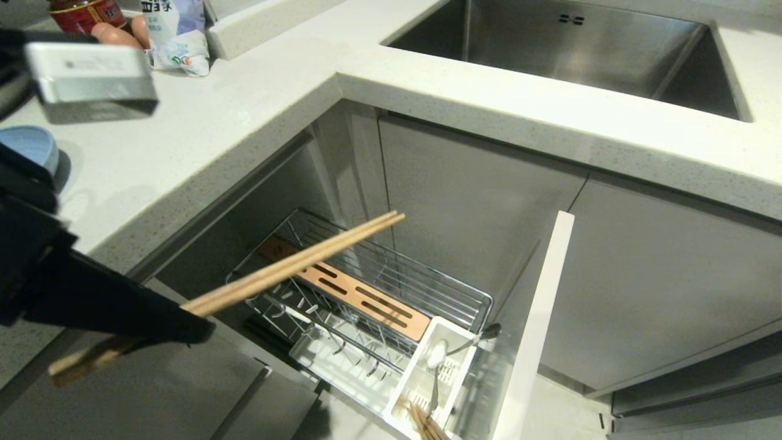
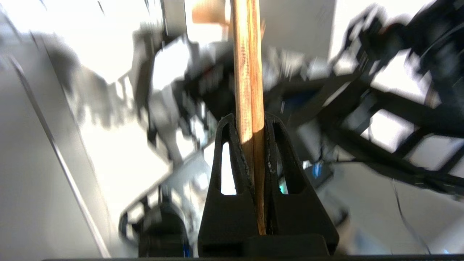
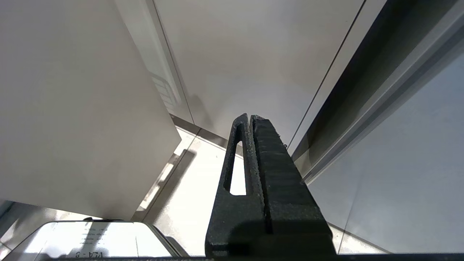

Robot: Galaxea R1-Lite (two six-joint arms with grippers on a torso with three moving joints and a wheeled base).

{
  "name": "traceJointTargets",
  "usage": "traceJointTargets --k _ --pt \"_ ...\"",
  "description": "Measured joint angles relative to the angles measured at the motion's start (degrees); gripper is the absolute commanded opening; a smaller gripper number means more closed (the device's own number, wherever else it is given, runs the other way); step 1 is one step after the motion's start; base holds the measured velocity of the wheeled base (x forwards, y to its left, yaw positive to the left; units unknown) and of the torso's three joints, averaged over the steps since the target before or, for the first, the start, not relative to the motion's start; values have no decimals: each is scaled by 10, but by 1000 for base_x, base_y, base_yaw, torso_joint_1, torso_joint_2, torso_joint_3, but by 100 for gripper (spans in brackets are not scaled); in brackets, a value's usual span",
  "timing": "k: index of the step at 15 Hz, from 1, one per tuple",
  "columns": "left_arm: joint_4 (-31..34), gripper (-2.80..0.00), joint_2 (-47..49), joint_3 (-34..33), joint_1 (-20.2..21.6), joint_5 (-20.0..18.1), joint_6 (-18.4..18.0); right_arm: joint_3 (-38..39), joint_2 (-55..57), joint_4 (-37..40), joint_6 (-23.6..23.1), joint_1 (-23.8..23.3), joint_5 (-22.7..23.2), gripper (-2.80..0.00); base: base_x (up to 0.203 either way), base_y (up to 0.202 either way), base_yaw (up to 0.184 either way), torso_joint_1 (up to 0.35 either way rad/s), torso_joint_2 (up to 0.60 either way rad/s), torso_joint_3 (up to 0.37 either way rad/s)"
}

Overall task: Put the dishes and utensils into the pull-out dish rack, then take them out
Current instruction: Take the chopsticks out of the cupboard

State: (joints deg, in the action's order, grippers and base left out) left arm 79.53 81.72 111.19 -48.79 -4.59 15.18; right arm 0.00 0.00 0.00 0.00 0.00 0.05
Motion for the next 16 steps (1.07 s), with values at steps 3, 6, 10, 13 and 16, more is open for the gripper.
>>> traceJointTargets --k 3,6,10,13,16 --pt "-55 -280 -61 -1 7 11 -1 0 0 0 0 0 0 -280 0 0 0 0 0 0" --pt "-98 -280 -114 -1 75 12 -23 0 0 0 0 0 0 -280 0 0 0 0 0 0" --pt "-122 -280 -174 -1 271 11 -83 0 0 0 0 0 0 -280 0 0 0 0 0 0" --pt "-123 -280 -212 -1 446 12 -119 0 0 0 0 0 0 -280 0 0 0 0 0 0" --pt "-112 -280 -241 -7 631 28 -127 0 0 0 0 0 0 -280 0 0 0 0 0 0"
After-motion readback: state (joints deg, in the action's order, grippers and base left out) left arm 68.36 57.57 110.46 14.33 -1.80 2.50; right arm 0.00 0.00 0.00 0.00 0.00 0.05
